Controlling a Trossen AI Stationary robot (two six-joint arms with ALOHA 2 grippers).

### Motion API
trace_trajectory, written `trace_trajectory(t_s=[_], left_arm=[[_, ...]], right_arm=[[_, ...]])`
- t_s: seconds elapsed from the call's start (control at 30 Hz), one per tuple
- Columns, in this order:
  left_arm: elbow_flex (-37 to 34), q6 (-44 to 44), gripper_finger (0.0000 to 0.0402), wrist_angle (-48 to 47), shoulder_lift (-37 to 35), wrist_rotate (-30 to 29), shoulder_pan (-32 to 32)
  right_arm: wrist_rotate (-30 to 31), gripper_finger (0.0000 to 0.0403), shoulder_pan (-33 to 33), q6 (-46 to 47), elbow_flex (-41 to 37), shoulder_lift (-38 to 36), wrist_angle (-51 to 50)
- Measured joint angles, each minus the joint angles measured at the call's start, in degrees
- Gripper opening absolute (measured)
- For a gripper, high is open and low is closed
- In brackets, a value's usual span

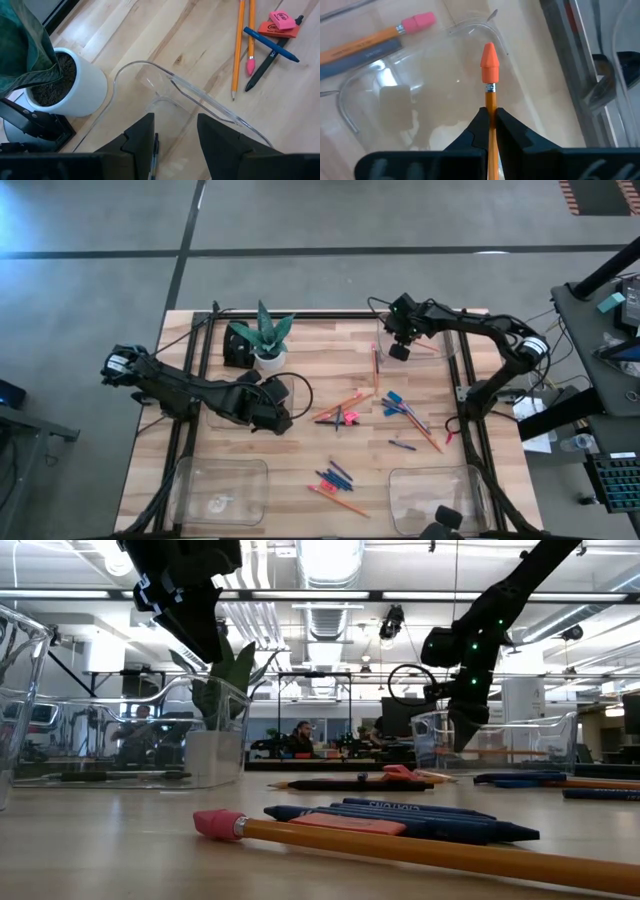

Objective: Sort crayons/erasers/pens/pencils in bins
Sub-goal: Put the orange pencil into the top right transparent bin

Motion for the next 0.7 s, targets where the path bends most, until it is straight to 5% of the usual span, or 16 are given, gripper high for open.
trace_trajectory(t_s=[0.37, 0.7], left_arm=[[0.0, 0.0, 0.0137, 0.0, 0.0, 0.0, 0.0], [0.0, 0.0, 0.0137, 0.0, 0.0, 0.0, 0.0]], right_arm=[[0.0, 0.0018, 0.0, 0.5, 0.0, 0.0, -0.1], [0.0, 0.0086, 0.0, 0.7, 0.1, -0.1, -0.2]])
